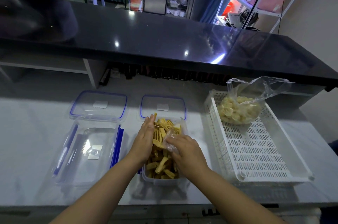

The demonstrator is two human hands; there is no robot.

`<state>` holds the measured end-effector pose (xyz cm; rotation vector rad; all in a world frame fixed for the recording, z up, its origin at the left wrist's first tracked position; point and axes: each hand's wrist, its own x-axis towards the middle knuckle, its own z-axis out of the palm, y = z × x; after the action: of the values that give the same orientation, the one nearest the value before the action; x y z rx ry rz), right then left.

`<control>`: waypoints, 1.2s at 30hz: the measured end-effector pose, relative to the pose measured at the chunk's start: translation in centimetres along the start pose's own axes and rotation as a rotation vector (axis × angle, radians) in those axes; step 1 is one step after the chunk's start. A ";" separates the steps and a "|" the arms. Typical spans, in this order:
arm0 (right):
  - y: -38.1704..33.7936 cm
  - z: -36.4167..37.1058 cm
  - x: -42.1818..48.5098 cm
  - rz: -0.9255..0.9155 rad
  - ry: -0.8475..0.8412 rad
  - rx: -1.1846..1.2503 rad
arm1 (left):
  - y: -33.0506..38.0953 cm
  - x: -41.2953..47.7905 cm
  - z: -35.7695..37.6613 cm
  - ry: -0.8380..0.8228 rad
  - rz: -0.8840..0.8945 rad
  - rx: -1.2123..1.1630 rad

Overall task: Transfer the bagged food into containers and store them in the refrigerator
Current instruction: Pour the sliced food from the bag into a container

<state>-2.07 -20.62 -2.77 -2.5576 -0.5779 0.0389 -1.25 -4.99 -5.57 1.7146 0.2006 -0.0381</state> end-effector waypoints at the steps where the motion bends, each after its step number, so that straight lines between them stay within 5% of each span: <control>1: 0.0 0.0 0.3 0.012 0.002 0.027 | 0.0 0.1 0.0 -0.003 0.017 0.074; 6: 0.4 -0.5 0.3 0.076 0.018 0.252 | -0.2 -0.3 -0.4 -0.019 0.038 0.198; 13: 0.9 -2.5 2.6 0.243 0.312 0.620 | -0.6 -0.9 -1.2 -0.064 0.107 0.344; 23: 0.7 0.3 3.3 0.104 -0.116 0.263 | -1.7 -2.0 -0.5 -0.048 0.133 0.436; 36: 0.4 1.2 -0.2 0.004 -0.071 0.175 | -1.6 -4.3 -0.6 -0.092 0.124 0.377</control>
<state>-2.27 -20.42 -3.98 -2.3948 -0.5699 0.1747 -5.79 -4.69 -6.41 2.0927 0.0178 -0.0663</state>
